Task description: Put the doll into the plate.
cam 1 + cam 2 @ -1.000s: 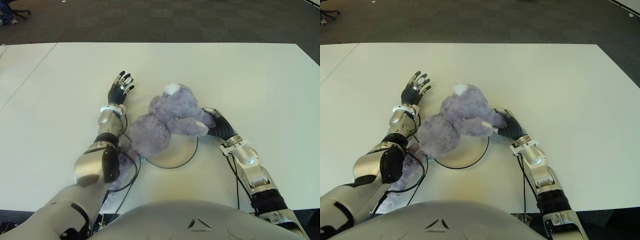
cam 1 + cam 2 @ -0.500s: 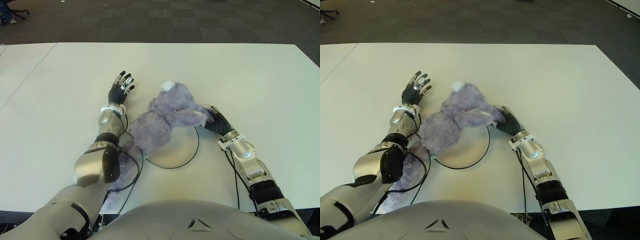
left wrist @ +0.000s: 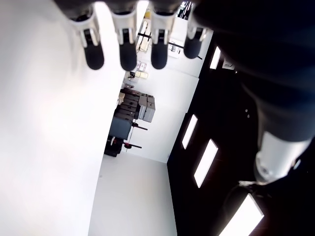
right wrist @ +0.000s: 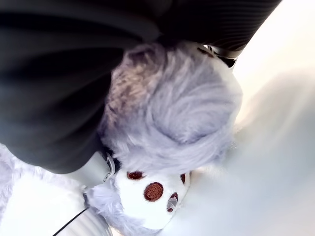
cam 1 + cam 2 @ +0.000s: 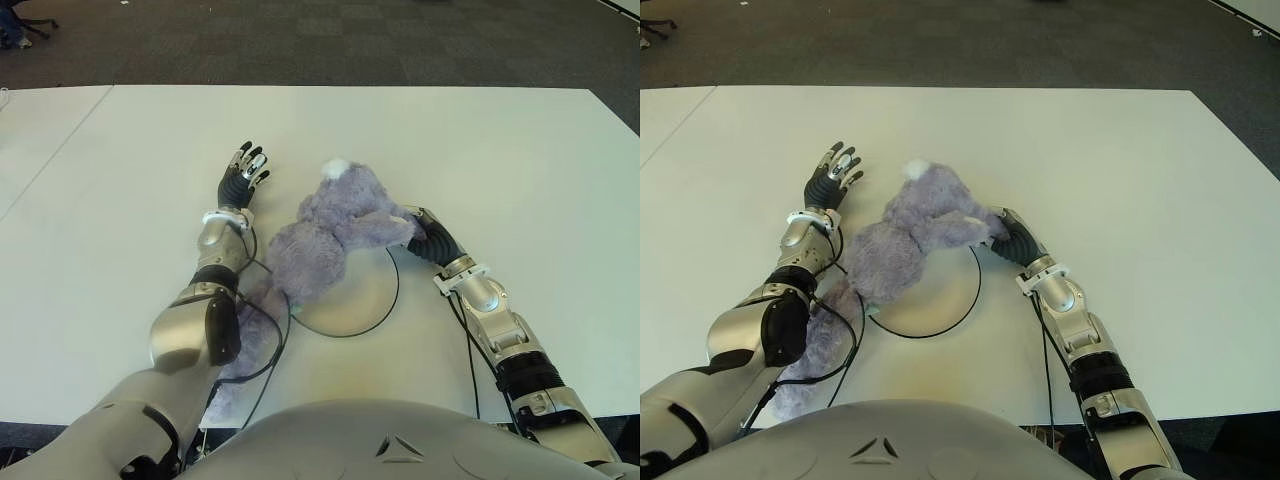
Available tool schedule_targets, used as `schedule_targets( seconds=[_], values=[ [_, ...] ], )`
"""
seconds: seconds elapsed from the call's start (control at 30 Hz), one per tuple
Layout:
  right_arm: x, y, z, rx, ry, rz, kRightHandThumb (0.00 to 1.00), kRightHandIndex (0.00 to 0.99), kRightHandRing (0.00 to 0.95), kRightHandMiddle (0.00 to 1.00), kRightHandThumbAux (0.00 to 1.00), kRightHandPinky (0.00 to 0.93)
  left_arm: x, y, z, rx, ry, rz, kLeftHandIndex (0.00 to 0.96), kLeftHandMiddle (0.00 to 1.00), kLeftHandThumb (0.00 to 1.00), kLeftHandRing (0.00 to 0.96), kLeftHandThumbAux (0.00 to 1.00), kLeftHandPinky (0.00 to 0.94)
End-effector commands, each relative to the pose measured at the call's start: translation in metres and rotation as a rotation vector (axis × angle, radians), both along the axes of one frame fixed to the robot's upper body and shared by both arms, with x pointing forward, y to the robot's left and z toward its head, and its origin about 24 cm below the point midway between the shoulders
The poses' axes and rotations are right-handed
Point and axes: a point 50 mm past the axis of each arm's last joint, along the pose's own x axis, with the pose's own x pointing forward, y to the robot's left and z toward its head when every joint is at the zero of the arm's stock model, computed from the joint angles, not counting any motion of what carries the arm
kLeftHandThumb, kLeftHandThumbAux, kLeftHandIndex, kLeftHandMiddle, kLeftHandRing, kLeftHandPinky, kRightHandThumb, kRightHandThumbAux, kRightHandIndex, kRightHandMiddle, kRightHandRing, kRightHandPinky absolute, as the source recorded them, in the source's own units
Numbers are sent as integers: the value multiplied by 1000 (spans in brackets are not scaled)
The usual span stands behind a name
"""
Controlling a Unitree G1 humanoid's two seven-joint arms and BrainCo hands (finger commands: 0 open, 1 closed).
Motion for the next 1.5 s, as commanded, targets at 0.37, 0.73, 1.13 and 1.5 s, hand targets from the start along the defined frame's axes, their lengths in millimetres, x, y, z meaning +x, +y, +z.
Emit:
schedule_targets(
  seconds=[0.37, 0.73, 1.13, 1.5],
  values=[
    [-46, 2, -74, -69, 356, -33, 689, 409, 357, 338, 733, 343, -90, -22, -97, -170, 473, 11, 71, 114, 0, 113, 620, 147],
    [-46, 3, -75, -66, 355, -47, 673, 396, 276, 247, 735, 264, -90, -22, -97, -169, 470, 9, 75, 117, 0, 117, 622, 157],
    [-46, 4, -72, -55, 323, -43, 680, 408, 427, 392, 730, 456, -90, -22, -97, -174, 470, 11, 75, 116, 0, 113, 637, 150],
    [-82, 14, -61, 49, 209, 5, 693, 430, 766, 742, 729, 791, -91, -21, -98, -187, 471, 16, 85, 126, 0, 124, 628, 163]
  ],
)
